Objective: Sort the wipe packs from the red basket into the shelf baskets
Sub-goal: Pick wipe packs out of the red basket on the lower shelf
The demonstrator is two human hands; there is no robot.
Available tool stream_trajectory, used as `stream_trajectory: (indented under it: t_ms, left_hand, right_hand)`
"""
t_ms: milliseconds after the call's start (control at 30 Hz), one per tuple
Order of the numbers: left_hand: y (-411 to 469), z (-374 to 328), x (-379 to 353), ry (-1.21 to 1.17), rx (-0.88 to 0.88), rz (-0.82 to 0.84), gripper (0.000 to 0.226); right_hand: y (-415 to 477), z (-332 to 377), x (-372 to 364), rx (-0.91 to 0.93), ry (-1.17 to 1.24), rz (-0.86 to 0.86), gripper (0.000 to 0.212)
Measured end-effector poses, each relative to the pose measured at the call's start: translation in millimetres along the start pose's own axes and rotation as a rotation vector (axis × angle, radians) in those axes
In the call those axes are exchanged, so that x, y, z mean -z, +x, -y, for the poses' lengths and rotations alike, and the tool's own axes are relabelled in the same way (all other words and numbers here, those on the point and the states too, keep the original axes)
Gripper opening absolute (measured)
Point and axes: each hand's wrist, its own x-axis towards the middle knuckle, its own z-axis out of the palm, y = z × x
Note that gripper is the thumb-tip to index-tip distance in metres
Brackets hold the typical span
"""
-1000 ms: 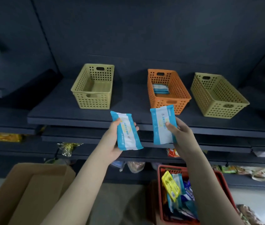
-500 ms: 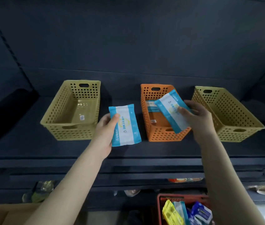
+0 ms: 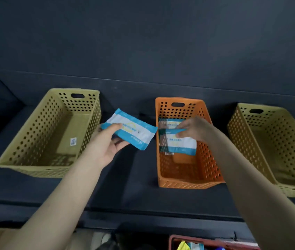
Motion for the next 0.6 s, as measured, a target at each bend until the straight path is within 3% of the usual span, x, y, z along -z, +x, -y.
stream_trajectory:
  t_ms: [300, 433, 600]
  left_hand:
    - [29.4, -12.1, -2.4, -0.010, 0.048, 0.059, 0.050]
    - [36.7, -14.3, -9.1, 0.022, 0.055, 0.072, 0.053]
    - [41.7, -20.8, -6.6, 0.098, 0.097, 0.099, 0.040]
  right_hand:
    - [23.6, -14.2, -25.1, -0.052, 0.020, 0.034, 0.040]
    - [27.3, -15.1, -33.6, -0.072, -0.054, -0.044, 0.027]
    - [26.7, -13.4, -33.1, -0.054, -0.116, 0.011, 0.014]
